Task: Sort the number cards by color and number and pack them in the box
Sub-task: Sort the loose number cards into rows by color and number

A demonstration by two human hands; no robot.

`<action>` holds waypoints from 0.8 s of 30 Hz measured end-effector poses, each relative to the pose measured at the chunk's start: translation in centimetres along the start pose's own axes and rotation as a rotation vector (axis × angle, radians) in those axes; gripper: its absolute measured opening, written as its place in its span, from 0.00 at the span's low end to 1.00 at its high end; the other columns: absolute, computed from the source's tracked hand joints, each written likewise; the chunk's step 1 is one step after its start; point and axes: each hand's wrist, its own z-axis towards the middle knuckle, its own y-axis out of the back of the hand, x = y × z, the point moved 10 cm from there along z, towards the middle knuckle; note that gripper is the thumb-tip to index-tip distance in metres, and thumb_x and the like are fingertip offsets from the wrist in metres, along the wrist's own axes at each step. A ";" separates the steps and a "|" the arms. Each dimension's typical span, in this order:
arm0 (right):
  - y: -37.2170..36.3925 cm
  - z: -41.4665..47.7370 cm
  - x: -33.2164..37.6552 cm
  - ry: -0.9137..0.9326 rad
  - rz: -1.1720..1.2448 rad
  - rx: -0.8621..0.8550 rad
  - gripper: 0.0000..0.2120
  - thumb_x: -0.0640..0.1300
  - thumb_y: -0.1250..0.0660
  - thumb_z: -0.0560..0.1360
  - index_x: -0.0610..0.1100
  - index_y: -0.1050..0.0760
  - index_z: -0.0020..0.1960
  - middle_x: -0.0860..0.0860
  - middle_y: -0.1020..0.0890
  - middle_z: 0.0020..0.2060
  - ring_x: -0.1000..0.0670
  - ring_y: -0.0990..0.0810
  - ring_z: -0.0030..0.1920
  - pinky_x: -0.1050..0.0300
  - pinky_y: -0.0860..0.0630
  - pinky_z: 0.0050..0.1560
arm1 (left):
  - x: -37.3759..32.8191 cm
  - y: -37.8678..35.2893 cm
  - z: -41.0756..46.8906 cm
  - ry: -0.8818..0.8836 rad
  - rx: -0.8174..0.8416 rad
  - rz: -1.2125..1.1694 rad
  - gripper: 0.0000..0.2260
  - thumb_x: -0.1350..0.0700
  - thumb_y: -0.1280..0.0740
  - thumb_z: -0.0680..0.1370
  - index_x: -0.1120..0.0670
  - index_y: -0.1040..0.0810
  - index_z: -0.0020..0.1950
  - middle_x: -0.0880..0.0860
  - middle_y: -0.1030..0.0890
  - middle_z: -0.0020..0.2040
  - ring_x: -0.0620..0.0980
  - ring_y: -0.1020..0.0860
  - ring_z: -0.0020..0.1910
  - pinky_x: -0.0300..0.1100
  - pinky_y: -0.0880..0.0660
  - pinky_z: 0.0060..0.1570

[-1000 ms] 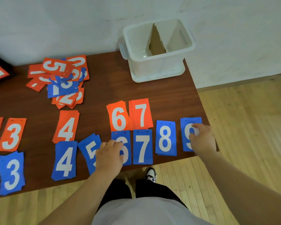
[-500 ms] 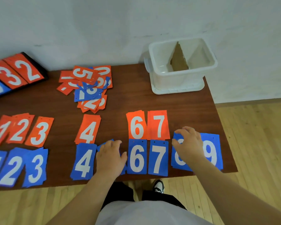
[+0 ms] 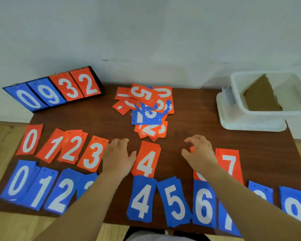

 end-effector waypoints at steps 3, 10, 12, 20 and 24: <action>-1.1 2.9 2.9 -0.022 0.004 -0.016 0.20 0.51 0.28 0.74 0.55 0.23 0.65 0.51 0.31 0.72 0.46 0.33 0.72 0.49 0.32 0.70 | 1.9 1.0 4.0 -0.019 0.008 -0.009 0.27 0.41 0.33 0.79 0.47 0.33 0.76 0.53 0.30 0.72 0.55 0.31 0.70 0.50 0.29 0.65; -2.8 9.7 7.7 -0.050 -0.044 0.004 0.23 0.52 0.29 0.75 0.53 0.25 0.70 0.50 0.33 0.74 0.45 0.35 0.73 0.46 0.29 0.69 | 3.5 1.6 13.3 -0.016 0.057 -0.018 0.29 0.38 0.33 0.78 0.45 0.35 0.77 0.53 0.33 0.72 0.56 0.32 0.71 0.54 0.29 0.65; -3.1 12.0 9.2 -0.032 -0.067 0.018 0.24 0.52 0.30 0.76 0.51 0.26 0.71 0.49 0.33 0.74 0.44 0.35 0.73 0.45 0.29 0.70 | 3.6 1.7 15.9 -0.014 0.068 -0.026 0.30 0.37 0.34 0.78 0.45 0.36 0.77 0.54 0.34 0.73 0.57 0.33 0.71 0.55 0.29 0.65; -4.0 23.4 16.7 0.114 -0.223 0.018 0.26 0.55 0.31 0.77 0.45 0.28 0.71 0.44 0.31 0.71 0.39 0.31 0.69 0.44 0.31 0.68 | 2.8 0.4 23.9 -0.003 0.056 -0.056 0.33 0.36 0.32 0.77 0.45 0.38 0.77 0.55 0.36 0.74 0.59 0.35 0.73 0.55 0.32 0.69; -5.6 27.5 18.1 0.156 -0.234 0.001 0.28 0.53 0.28 0.75 0.41 0.31 0.69 0.44 0.27 0.65 0.41 0.28 0.65 0.47 0.29 0.65 | 2.7 -0.1 25.3 0.039 0.049 -0.095 0.35 0.40 0.26 0.74 0.46 0.38 0.76 0.55 0.34 0.71 0.58 0.33 0.70 0.53 0.30 0.67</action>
